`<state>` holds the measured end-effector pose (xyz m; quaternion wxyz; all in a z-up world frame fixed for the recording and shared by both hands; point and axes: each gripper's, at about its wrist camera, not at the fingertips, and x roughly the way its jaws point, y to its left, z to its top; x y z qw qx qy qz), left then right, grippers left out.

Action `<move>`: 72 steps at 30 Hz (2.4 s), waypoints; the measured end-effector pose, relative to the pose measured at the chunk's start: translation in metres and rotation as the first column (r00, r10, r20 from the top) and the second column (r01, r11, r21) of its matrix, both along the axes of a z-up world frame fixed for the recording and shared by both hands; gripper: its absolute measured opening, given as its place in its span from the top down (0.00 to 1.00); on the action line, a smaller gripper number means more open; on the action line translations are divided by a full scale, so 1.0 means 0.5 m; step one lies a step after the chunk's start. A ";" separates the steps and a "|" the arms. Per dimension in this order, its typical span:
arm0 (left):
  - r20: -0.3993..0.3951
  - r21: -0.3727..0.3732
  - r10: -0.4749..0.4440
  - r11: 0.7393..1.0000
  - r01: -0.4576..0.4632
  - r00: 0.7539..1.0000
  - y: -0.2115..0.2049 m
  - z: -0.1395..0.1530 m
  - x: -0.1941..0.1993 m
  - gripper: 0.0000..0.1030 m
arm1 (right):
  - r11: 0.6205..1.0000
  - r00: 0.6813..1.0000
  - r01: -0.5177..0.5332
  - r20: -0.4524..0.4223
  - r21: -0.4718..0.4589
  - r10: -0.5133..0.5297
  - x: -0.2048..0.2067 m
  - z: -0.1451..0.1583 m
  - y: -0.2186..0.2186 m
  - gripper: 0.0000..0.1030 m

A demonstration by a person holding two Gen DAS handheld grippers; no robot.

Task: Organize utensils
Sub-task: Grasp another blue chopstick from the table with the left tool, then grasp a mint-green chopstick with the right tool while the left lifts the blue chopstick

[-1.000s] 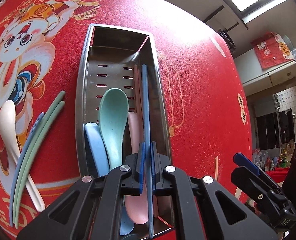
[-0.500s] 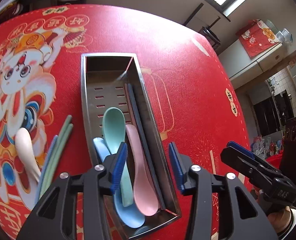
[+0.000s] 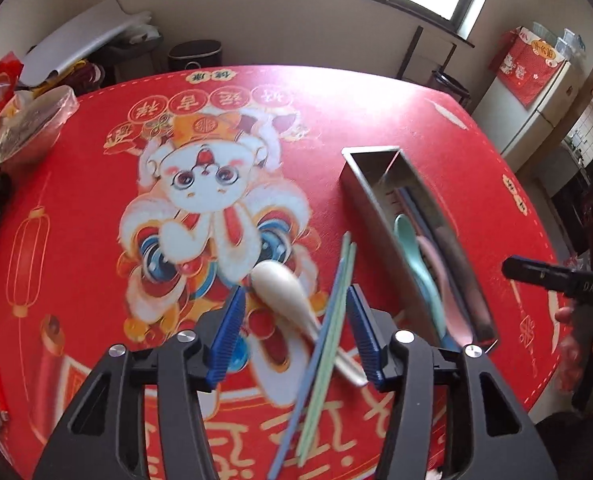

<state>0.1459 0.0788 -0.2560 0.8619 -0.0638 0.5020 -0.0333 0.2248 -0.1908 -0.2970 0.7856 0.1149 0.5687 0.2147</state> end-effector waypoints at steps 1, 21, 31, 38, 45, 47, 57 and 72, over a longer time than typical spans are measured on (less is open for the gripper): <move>-0.017 0.011 -0.014 1.000 0.014 1.000 0.008 -0.012 -0.011 0.63 | 1.000 1.000 -0.011 -0.003 -0.002 0.011 -0.004 -0.002 0.010 0.16; -0.159 0.049 -0.249 0.964 0.260 0.955 -0.042 -0.157 -0.065 0.80 | 0.999 1.000 -0.013 -0.006 -0.030 0.013 -0.057 0.003 0.068 0.16; -0.143 0.061 -0.264 0.959 0.275 0.954 -0.048 -0.152 -0.034 0.80 | 0.999 1.000 0.024 -0.008 -0.042 -0.024 -0.074 0.004 0.051 0.16; -0.150 0.060 -0.253 0.963 0.265 0.956 -0.034 -0.150 -0.030 0.84 | 0.998 0.999 0.048 -0.003 -0.042 -0.048 -0.083 0.009 0.040 0.16; -0.169 0.090 -0.252 0.959 0.270 0.953 -0.035 -0.167 -0.038 0.84 | 0.998 0.999 0.045 -0.007 -0.041 -0.046 -0.089 0.008 0.043 0.16; -0.165 0.097 -0.251 0.958 0.269 0.954 -0.038 -0.167 -0.035 0.84 | 0.998 0.999 0.043 -0.010 -0.045 -0.043 -0.090 0.007 0.046 0.16; -0.135 0.113 -0.209 0.968 0.225 0.969 -0.042 -0.167 -0.027 0.94 | 0.999 0.999 0.013 -0.038 -0.040 -0.014 -0.095 -0.002 0.064 0.17; -0.022 -0.108 0.042 0.993 -0.044 0.999 0.072 -0.089 -0.123 0.95 | 0.996 0.995 -0.088 -0.038 -0.033 0.087 -0.091 0.002 0.146 0.31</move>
